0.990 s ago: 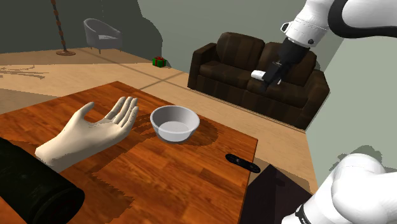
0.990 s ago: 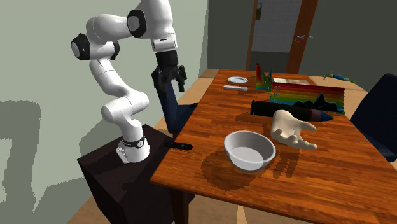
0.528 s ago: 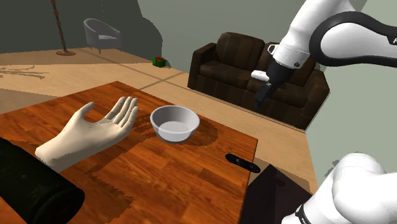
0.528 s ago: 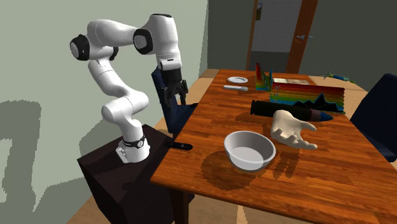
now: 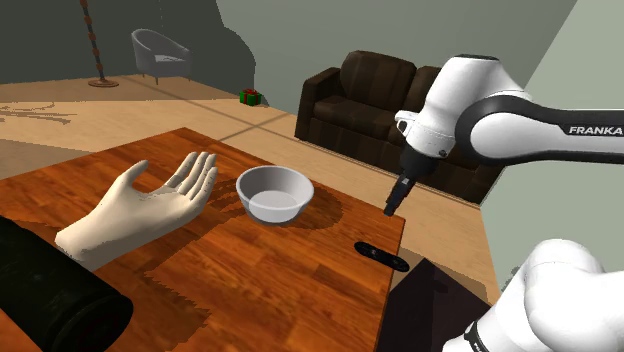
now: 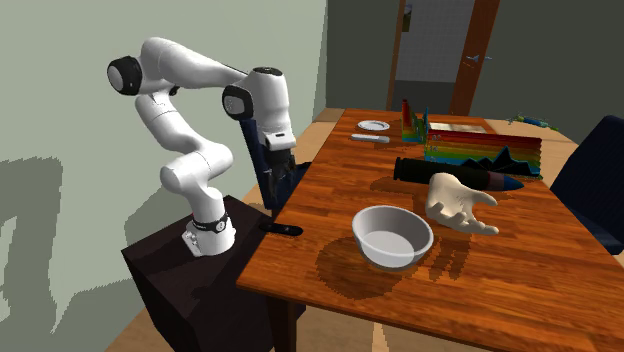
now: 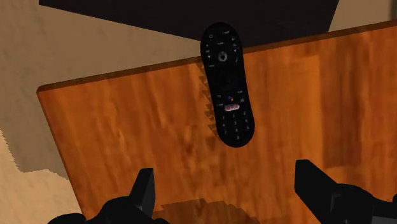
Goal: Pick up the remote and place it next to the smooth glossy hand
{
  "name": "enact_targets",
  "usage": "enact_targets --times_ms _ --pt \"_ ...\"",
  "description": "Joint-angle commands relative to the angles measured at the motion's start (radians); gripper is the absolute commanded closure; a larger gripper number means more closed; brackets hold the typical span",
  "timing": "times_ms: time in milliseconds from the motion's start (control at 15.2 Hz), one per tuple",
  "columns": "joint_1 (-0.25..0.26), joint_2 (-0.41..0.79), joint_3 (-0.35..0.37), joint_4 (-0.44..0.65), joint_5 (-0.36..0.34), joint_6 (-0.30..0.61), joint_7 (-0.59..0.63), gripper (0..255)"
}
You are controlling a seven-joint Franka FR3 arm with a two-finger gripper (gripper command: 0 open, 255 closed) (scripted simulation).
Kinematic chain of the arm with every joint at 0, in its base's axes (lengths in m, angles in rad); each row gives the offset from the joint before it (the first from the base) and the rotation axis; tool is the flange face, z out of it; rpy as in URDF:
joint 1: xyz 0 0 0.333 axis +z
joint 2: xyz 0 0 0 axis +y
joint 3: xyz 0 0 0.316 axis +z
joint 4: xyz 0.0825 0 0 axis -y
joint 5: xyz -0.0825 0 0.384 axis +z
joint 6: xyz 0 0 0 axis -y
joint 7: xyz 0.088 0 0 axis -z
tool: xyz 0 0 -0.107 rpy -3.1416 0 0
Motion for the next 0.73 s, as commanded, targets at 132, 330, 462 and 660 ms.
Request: enact_targets --times_ms 132,330,462,660 --pt "0.027 0.028 0.003 -0.111 0.009 0.101 -0.035 0" --pt "0.051 0.064 0.009 -0.182 0.019 0.179 -0.055 0" --pt "0.062 0.085 0.012 -0.212 0.024 0.217 -0.064 0" --pt "0.062 0.115 0.014 -0.238 0.025 0.272 -0.064 0"
